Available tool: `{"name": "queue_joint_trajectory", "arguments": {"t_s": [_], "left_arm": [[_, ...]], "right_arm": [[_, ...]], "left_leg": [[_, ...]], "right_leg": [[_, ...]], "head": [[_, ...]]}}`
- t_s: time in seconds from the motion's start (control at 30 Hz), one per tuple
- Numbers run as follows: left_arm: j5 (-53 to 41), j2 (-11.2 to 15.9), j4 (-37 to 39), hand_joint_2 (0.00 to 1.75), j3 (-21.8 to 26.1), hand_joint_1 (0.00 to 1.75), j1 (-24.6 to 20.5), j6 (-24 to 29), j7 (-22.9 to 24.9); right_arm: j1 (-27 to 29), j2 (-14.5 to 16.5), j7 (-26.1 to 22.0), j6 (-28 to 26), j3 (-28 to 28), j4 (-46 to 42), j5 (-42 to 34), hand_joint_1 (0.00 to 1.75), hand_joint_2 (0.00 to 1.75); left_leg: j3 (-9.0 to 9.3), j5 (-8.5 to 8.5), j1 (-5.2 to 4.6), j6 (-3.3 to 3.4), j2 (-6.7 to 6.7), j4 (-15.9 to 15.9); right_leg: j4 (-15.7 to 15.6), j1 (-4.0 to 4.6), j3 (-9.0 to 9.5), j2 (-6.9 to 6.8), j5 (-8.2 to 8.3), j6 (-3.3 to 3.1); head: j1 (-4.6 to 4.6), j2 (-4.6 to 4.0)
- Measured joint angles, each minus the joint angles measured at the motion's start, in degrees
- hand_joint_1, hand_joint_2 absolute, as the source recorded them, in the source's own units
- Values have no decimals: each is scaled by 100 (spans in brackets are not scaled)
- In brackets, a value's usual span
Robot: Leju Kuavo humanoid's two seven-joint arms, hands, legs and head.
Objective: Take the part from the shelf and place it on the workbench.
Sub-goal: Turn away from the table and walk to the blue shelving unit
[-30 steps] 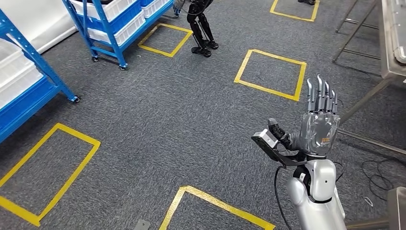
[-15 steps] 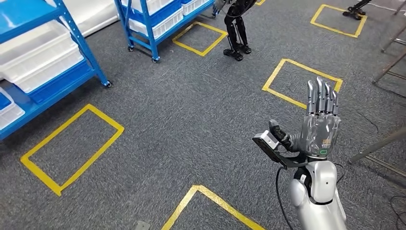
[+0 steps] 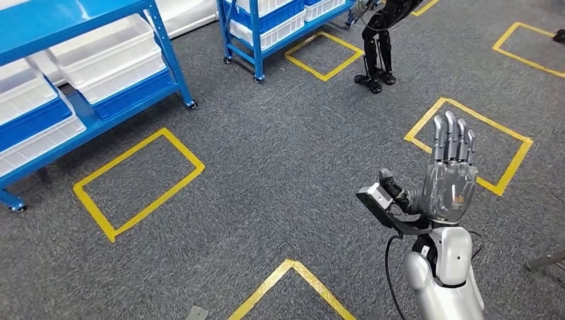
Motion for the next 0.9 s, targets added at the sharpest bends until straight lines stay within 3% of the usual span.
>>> {"name": "queue_joint_trajectory", "arguments": {"t_s": [0.07,0.13,0.17,0.23,0.27,0.3,0.37,0.43,0.5,0.53,0.6,0.67,0.7,0.73,0.77,0.8,0.83,0.9], "left_arm": [[0,2,0,0,7,0,15,10,-1],[-1,3,0,0,10,0,5,24,-4],[-2,3,0,0,11,0,-3,31,-5],[-2,3,0,0,15,0,-2,42,-8],[-2,3,0,0,18,0,6,46,-9],[-2,4,0,0,20,0,11,51,-9],[-5,5,0,0,21,0,3,57,-9],[-8,4,0,0,21,0,-18,61,-10],[-9,5,0,0,24,0,-11,65,-11],[-9,5,0,0,26,0,2,68,-9],[-12,5,0,0,31,0,8,75,-7],[-17,2,0,0,34,0,-9,77,-6],[-19,0,0,0,34,0,-14,77,-6],[-20,-2,0,0,36,0,-9,78,-5],[-20,-2,0,0,37,0,-3,78,-4],[-20,-2,0,0,39,0,2,79,-3],[-20,-2,0,0,40,0,4,79,-2],[-21,-2,0,0,43,0,-6,84,-2]], "right_arm": [[-6,0,-10,2,-14,3,-69,0,0],[-4,-2,-25,3,-55,14,-133,0,0],[-1,-4,-34,3,-83,24,-165,0,0],[5,-7,-56,5,-130,51,-221,0,0],[7,-7,-68,5,-143,60,-244,0,0],[7,-7,-80,6,-152,66,-260,0,0],[9,-7,-103,4,-162,68,-278,0,0],[13,-9,-120,3,-185,73,-289,0,0],[14,-8,-128,4,-205,79,-299,0,0],[10,-8,-133,5,-211,81,-302,0,0],[6,-11,-150,5,-223,83,-307,0,0],[25,-22,-167,5,-249,92,-313,0,0],[39,-28,-173,5,-259,102,-316,0,0],[51,-32,-176,6,-265,112,-319,0,0],[56,-33,-180,6,-267,120,-323,0,0],[56,-34,-183,6,-268,125,-327,0,0],[52,-36,-186,6,-272,125,-333,0,0],[47,-40,-192,7,-286,127,-354,0,0]], "left_leg": [[-70,-85,-13,-58,187,131],[-328,-379,-22,-99,558,679],[-512,-547,-14,-113,666,1053],[-745,-683,2,-122,738,1535],[-709,-605,4,-114,755,1483],[-554,-446,1,-92,794,1213],[-111,-155,-50,-15,1040,432],[113,-78,-114,57,1218,10],[112,-76,-131,104,1117,-45],[127,-54,-119,127,1048,-81],[165,-3,-81,187,921,-157],[166,18,-66,220,798,-173],[162,19,-66,227,726,-169],[161,18,-66,228,648,-161],[161,14,-64,224,567,-148],[162,7,-59,213,488,-130],[157,-7,-53,195,411,-104],[116,-35,-55,142,272,-33]], "right_leg": [[-46,-11,42,-147,20,-73],[-74,5,73,-319,19,-138],[-73,20,75,-407,12,-160],[-72,42,76,-578,2,-178],[-71,48,78,-653,-2,-179],[-71,53,85,-723,-8,-174],[-67,75,109,-848,-29,-144],[-69,100,134,-966,-51,-94],[-93,108,171,-1092,-63,-37],[-85,98,188,-1074,-88,-3],[156,78,101,-827,-286,45],[808,65,-214,-514,-638,57],[1153,65,-391,-450,-764,60],[1365,62,-514,-422,-791,64],[1384,56,-549,-411,-705,68],[1187,46,-481,-396,-518,70],[840,29,-340,-330,-284,74],[224,1,-81,-97,-26,67]], "head": [[-5,0],[-11,0],[-15,0],[-15,0],[-16,0],[-16,0],[-16,0],[-14,0],[-13,0],[-13,0],[-11,0],[-8,0],[-6,0],[-7,0],[-8,0],[-8,0],[-8,0],[-9,0]]}}
